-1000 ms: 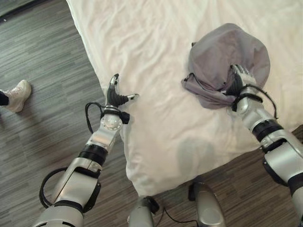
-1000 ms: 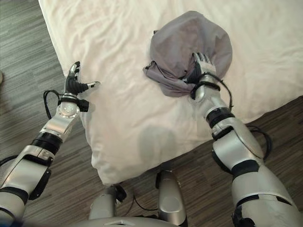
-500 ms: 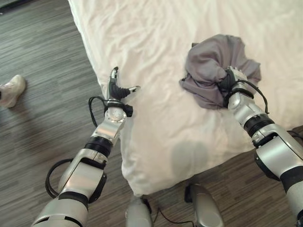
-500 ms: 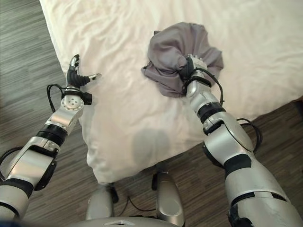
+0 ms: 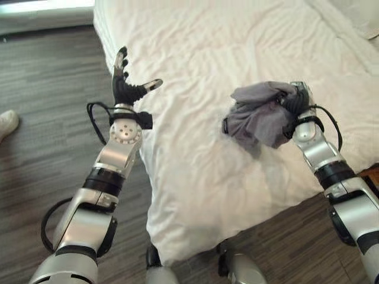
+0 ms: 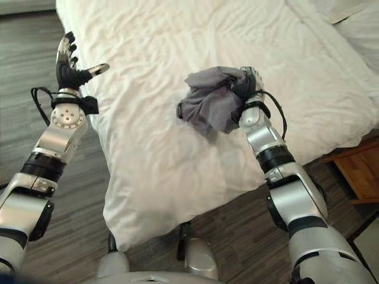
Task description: Pick up bed clothes into laundry basket.
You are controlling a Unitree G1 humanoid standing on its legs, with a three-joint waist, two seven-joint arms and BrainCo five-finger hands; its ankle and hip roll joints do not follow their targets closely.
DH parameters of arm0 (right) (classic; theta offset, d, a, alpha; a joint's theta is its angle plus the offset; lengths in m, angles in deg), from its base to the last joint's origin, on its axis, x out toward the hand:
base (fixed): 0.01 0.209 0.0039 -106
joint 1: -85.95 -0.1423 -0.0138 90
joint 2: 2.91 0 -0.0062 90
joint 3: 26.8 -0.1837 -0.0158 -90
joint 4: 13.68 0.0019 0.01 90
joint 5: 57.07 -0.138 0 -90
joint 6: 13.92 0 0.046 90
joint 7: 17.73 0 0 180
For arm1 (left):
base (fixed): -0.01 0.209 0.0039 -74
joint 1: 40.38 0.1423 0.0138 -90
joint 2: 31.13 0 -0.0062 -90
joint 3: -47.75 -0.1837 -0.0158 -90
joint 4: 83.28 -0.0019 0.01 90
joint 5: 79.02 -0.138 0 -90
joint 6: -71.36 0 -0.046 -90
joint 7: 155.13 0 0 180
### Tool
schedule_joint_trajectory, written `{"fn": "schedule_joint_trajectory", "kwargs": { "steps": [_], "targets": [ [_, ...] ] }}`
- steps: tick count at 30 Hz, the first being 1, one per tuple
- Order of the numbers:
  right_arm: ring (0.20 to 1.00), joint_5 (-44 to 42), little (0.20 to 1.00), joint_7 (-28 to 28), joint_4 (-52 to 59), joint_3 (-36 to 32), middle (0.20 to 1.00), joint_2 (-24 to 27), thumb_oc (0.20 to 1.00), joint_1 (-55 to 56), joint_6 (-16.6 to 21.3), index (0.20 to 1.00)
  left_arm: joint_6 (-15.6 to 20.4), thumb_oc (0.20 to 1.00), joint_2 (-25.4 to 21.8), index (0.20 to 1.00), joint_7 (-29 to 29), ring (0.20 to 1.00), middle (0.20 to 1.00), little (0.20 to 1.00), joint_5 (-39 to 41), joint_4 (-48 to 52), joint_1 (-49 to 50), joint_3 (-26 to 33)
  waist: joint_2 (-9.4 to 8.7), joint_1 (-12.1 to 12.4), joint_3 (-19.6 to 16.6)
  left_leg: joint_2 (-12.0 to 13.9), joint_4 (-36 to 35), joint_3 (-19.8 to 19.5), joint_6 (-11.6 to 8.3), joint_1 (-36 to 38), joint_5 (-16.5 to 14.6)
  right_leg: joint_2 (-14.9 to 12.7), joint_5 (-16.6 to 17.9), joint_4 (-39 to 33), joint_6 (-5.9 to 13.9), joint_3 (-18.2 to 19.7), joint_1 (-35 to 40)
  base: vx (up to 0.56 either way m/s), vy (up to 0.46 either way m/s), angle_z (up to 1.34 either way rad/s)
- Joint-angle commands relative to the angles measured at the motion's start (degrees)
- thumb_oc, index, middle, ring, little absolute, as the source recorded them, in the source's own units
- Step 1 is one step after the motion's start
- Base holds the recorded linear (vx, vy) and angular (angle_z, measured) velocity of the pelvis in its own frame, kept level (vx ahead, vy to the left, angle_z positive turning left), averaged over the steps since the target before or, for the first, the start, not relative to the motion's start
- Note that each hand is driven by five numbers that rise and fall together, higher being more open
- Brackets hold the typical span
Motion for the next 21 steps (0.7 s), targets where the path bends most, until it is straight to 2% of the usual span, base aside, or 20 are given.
{"fn": "schedule_joint_trajectory", "kwargs": {
  "steps": [1,4,6,8,9,11,12,13,15,16,17,18,19,20,21],
  "targets": [
    [0.200,0.4,0.200,2.8,0.0,-3.3,0.200,7.0,0.200,1.4,1.6,0.200,1.6,1.000,-3.2,1.000,0.7,1.000,1.000,1.000,-3.6,1.9,0.3,-0.1,0.65,-3.5,-5.0,-5.2,0.4,3.0,5.43,1.7,-3.5,-4.3,-2.7,0.9,7.00,-0.5,0.4,0.00,0.130,-0.14],
    [0.200,-0.1,0.200,3.1,5.6,-9.7,0.200,6.1,0.200,9.4,1.4,0.200,0.8,1.000,-4.5,1.000,1.7,1.000,1.000,1.000,-3.4,5.9,5.6,3.3,-0.29,-5.2,-5.6,-5.1,0.4,4.9,5.78,3.5,-3.8,-4.4,-0.2,2.5,7.66,-1.2,0.8,-0.04,0.144,-0.19],
    [0.200,0.1,0.200,2.9,8.2,-11.3,0.200,5.4,0.200,12.0,1.4,0.200,0.0,1.000,-4.4,1.000,2.3,1.000,1.000,1.000,-4.4,7.0,7.6,3.9,0.57,-4.5,-4.7,-4.3,0.4,7.2,6.22,4.0,-3.5,-4.8,-2.3,5.8,6.63,-6.4,0.2,-0.17,0.120,-0.51],
    [0.200,-0.4,0.200,2.9,9.5,-12.6,0.200,5.2,0.200,13.9,1.7,0.200,-0.4,1.000,-4.3,1.000,2.9,1.000,1.000,1.000,-4.8,7.7,8.8,4.6,1.38,-3.6,-4.7,-3.4,0.4,10.4,6.42,4.0,-2.5,-6.5,-5.5,8.2,5.03,-14.4,1.5,-0.24,0.098,-1.17],
    [0.200,-0.6,0.200,2.8,10.6,-13.4,0.200,5.3,0.200,14.9,1.9,0.200,-0.3,1.000,-4.5,1.000,3.2,1.000,1.000,1.000,-4.5,8.5,9.6,5.3,1.48,-3.3,-4.9,-3.0,0.4,11.7,6.48,4.0,-2.2,-7.0,-6.5,9.1,4.42,-16.2,2.5,-0.14,0.055,-0.87],
    [0.200,-0.4,0.200,2.6,12.0,-14.4,0.200,5.2,0.200,16.1,1.8,0.200,-0.5,1.000,-4.4,1.000,3.5,1.000,1.000,1.000,-4.4,9.4,10.8,6.0,1.63,-2.9,-5.2,-2.7,0.4,13.3,6.60,4.2,-1.9,-7.6,-6.9,10.3,4.20,-17.5,3.5,-0.16,0.036,-1.25],
    [0.200,-0.1,0.200,2.4,14.1,-16.1,0.200,5.7,0.200,17.7,2.1,0.200,-0.5,1.000,-4.1,1.000,4.0,1.000,1.000,1.000,-3.6,10.5,12.8,7.5,2.16,-2.6,-6.1,-1.9,0.4,16.9,6.84,4.2,-1.3,-9.2,-7.6,12.3,3.76,-19.2,5.6,-0.20,0.060,-1.30],
    [0.200,0.1,0.200,2.3,15.1,-16.6,0.200,5.8,0.200,18.0,2.2,0.200,-0.4,1.000,-3.9,1.000,4.0,1.000,1.000,1.000,-3.2,11.4,13.6,8.2,2.70,-2.4,-6.8,-1.2,0.4,17.5,6.57,4.4,-2.0,-9.7,-8.4,13.1,4.59,-18.6,6.8,-0.20,0.042,-0.95],
    [0.200,0.1,0.200,2.2,16.0,-17.4,0.200,6.0,0.200,18.4,2.3,0.200,-0.2,1.000,-3.9,1.000,4.2,1.000,1.000,1.000,-2.7,12.1,14.5,9.2,2.89,-2.2,-7.3,-0.8,0.4,18.9,6.47,4.2,-1.7,-10.6,-8.1,13.3,4.67,-19.0,7.7,-0.12,0.002,-1.00],
    [0.200,0.3,0.200,1.9,18.1,-19.2,0.200,6.7,0.200,20.1,2.3,0.200,-0.3,1.000,-4.0,1.000,4.5,1.000,1.000,1.000,-2.5,12.7,15.9,10.4,3.19,-2.2,-8.2,-0.2,0.4,21.3,6.12,3.7,-1.2,-11.9,-7.0,13.0,5.13,-19.7,8.9,-0.13,-0.017,-0.92],
    [0.200,-0.7,0.200,0.6,18.2,-19.5,0.200,8.7,0.200,19.8,2.8,0.200,0.6,1.000,-11.0,1.000,4.3,1.000,1.000,1.000,2.2,11.2,13.1,13.5,4.20,-2.0,-9.3,0.1,0.4,22.3,5.82,3.6,-0.7,-12.5,-6.3,12.9,5.41,-20.3,9.4,-0.13,-0.017,-1.00],
    [0.200,-0.9,0.200,0.4,18.1,-19.4,0.200,8.5,0.200,19.4,2.8,0.200,1.0,1.000,-11.8,1.000,4.7,1.000,1.000,1.000,3.1,10.5,12.5,13.5,3.96,-2.1,-9.1,0.1,0.4,22.5,5.77,3.6,-0.7,-12.4,-6.1,12.7,5.45,-20.1,9.2,-0.14,-0.047,-1.10],
    [0.200,0.8,0.200,1.0,22.4,-22.4,0.200,7.8,0.200,23.3,3.8,0.200,0.5,1.000,-4.7,1.000,5.6,1.000,1.000,1.000,-1.8,16.0,20.9,14.0,3.57,-1.9,-8.8,0.7,0.4,24.1,5.68,3.1,0.0,-13.2,-5.9,12.1,5.64,-22.2,10.5,-0.11,-0.048,-1.19],
    [0.200,1.1,0.200,0.7,23.3,-22.6,0.200,7.8,0.200,24.5,3.5,0.200,0.2,1.000,-4.1,1.000,5.8,1.000,1.000,1.000,-2.3,16.6,22.0,14.3,3.90,-1.6,-9.4,0.8,0.4,24.4,5.58,3.2,0.0,-13.1,-5.8,11.9,5.63,-21.9,10.5,-0.21,-0.112,-1.08],
    [0.200,0.1,0.200,2.0,22.9,-27.5,0.200,10.7,0.200,27.1,4.2,0.200,2.1,1.000,-0.7,1.000,7.3,1.000,1.000,1.000,-0.7,28.1,32.8,20.1,3.76,0.6,-9.5,1.5,0.7,26.4,5.23,2.7,1.0,-13.9,-5.5,11.1,5.51,-25.6,11.9,-0.17,-0.107,-1.23]
  ]
}}
